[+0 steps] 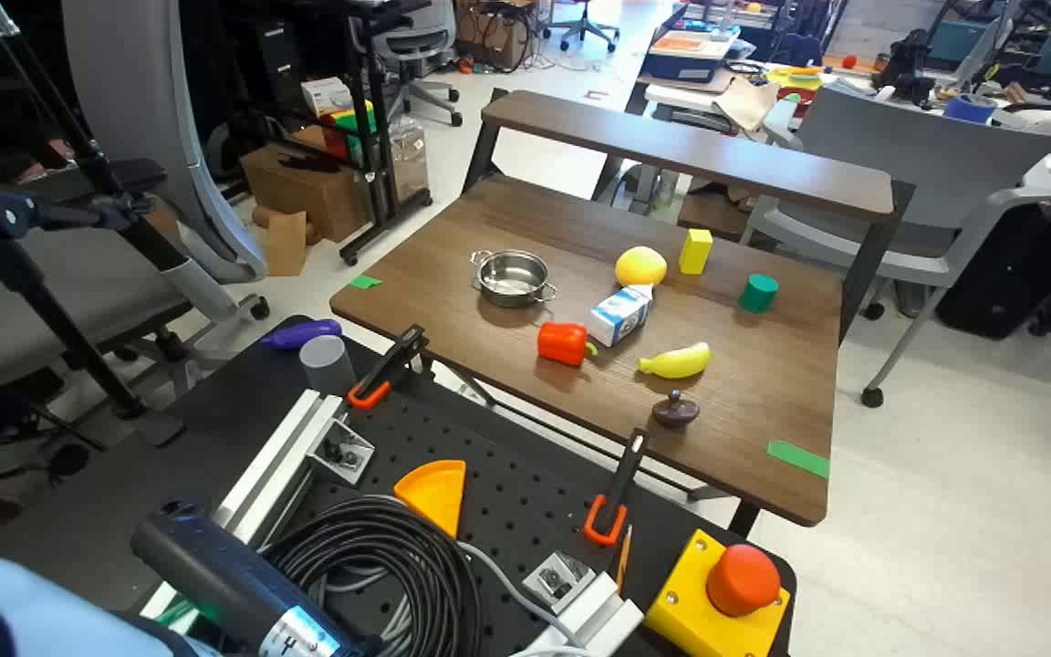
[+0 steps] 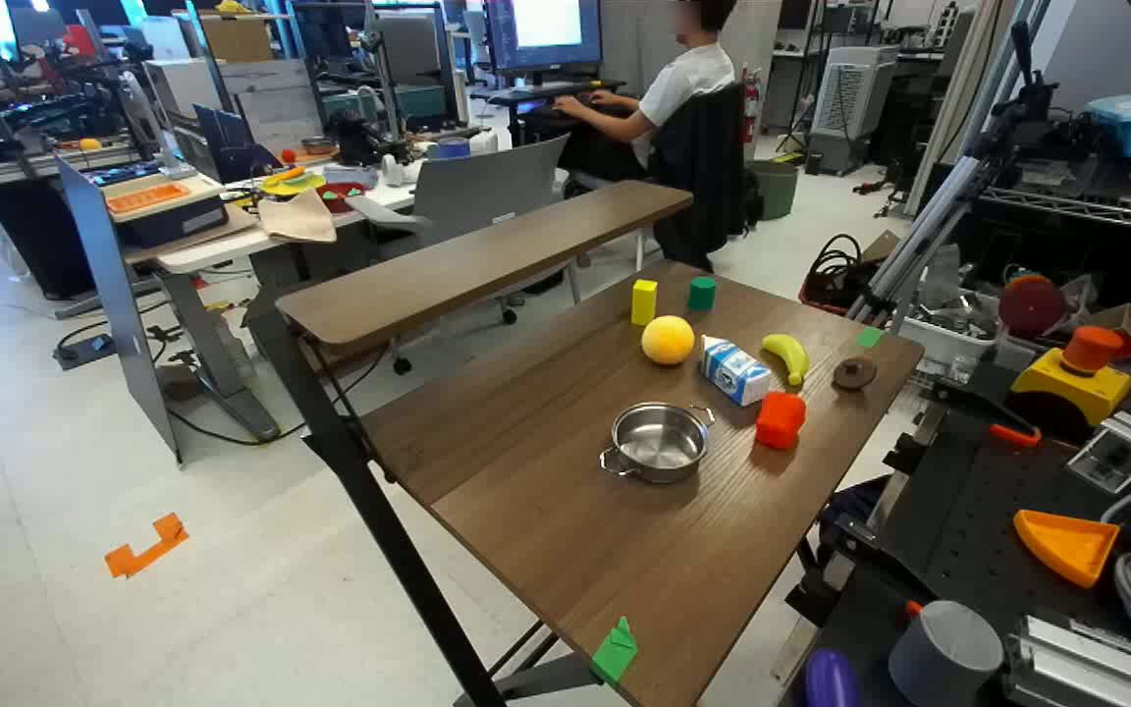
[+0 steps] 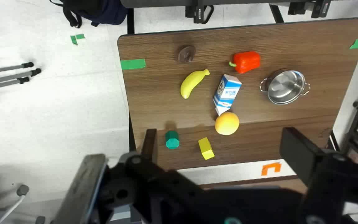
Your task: Put the orange plushy in the pot
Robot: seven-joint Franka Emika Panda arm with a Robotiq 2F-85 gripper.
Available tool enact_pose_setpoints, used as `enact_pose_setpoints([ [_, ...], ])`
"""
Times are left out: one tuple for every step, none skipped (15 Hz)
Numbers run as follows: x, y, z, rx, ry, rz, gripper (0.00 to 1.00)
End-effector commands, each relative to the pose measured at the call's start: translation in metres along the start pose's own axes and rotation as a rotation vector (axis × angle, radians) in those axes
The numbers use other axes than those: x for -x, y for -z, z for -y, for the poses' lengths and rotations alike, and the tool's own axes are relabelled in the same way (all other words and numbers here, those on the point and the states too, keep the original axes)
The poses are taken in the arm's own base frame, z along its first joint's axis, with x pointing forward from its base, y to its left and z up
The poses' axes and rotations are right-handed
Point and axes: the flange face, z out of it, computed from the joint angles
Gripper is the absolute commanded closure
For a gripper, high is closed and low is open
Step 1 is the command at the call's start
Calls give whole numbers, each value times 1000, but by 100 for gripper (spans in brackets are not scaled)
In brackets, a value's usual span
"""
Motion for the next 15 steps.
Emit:
enact_pose_setpoints([
  [0,1,0,0,0,0,0],
  [0,1,0,0,0,0,0],
  [0,1,0,0,0,0,0],
  [0,1,0,0,0,0,0],
  [0,1,0,0,0,0,0],
  [0,1,0,0,0,0,0],
  [0,1,0,0,0,0,0],
  [0,1,0,0,0,0,0],
  [-3,-1,2,-8,-1,3,0],
  [-6,-5,5,-11,4,15,0],
  [-11,-12,9,-20,-3,27,0],
  [-17,-21,14,-29,-5,43,0],
  [-23,-33,19,-38,-21,49,0],
  [-30,-44,25,-49,-26,63,0],
  [-36,-57,31,-67,-31,82,0],
])
